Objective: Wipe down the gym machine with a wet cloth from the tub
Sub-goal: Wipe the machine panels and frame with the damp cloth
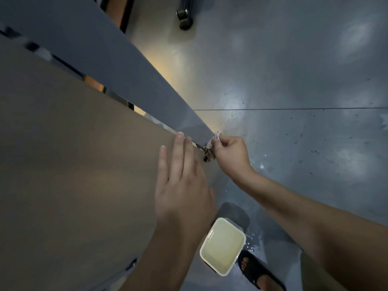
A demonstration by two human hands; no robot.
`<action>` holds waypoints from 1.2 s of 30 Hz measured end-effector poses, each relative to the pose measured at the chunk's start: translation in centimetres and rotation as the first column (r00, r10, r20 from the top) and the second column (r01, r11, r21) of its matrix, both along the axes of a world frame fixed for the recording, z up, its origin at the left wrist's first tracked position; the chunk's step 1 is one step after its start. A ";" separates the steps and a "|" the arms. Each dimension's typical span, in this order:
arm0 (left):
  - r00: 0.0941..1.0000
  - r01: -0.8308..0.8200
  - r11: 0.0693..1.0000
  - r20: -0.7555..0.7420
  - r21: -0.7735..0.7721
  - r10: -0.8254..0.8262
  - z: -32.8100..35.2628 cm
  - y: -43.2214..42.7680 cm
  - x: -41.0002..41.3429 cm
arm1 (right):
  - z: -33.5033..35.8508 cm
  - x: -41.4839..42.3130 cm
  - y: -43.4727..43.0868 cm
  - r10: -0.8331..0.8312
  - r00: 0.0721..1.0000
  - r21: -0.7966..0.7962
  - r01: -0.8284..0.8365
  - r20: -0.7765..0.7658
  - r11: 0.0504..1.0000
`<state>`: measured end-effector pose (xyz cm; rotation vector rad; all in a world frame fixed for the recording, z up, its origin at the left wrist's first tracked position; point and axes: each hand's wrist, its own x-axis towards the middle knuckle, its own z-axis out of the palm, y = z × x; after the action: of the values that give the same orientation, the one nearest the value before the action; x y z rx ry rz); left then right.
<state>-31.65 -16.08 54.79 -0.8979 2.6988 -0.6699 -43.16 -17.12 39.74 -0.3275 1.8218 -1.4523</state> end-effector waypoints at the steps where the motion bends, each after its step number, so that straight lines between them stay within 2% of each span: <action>1: 1.000 0.002 1.000 -0.006 -0.008 -0.002 1.3 -0.2 0.0 | 1.4 0.3 0.0 -0.004 1.000 -0.014 0.004 0.009 1.000; 7: 0.994 0.039 0.997 -0.100 -0.065 -0.045 10.3 0.0 1.0 | 13.4 1.4 1.0 0.018 0.999 -0.199 -0.024 -0.031 0.980; 12: 0.993 0.015 0.986 -0.111 -0.167 -0.034 16.9 -0.1 2.6 | 22.4 1.5 1.2 -0.038 0.970 -0.303 -0.037 -0.239 0.952; 15: 0.995 0.017 0.982 -0.097 -0.186 -0.036 19.0 -0.4 3.1 | 22.6 1.5 1.3 -0.082 0.960 -0.256 0.011 -0.268 0.967; 19: 0.996 0.049 0.981 -0.060 -0.188 -0.061 19.9 -0.4 3.5 | 22.0 1.2 1.6 -0.071 0.986 -0.086 0.059 -0.150 0.995; 21: 0.995 0.050 0.979 -0.073 -0.196 -0.065 20.5 0.0 3.5 | 23.8 1.2 1.7 -0.054 0.990 -0.083 0.043 -0.131 0.996; 24: 0.992 0.031 0.974 -0.113 -0.224 -0.057 22.3 0.4 3.4 | 27.4 1.4 1.6 -0.049 0.986 -0.159 0.023 -0.162 0.987; 29: 0.971 0.016 0.963 -0.224 -0.270 -0.079 27.5 0.5 2.9 | 34.8 1.1 1.1 -0.064 0.949 -0.308 -0.036 -0.308 0.951; 33: 0.935 -0.047 0.944 -0.348 -0.327 -0.074 33.3 0.6 2.2 | 42.8 0.5 0.8 -0.134 0.905 -0.478 -0.084 -0.404 0.874; 36: 0.887 -0.066 0.926 -0.447 -0.371 -0.116 37.0 0.4 1.8 | 47.9 -0.4 0.0 -0.212 0.829 -0.587 -0.163 -0.517 0.793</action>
<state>-29.81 -15.65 91.83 -1.2550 3.0534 -1.1416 -43.52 -17.12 87.61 -1.1783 1.7099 -2.1158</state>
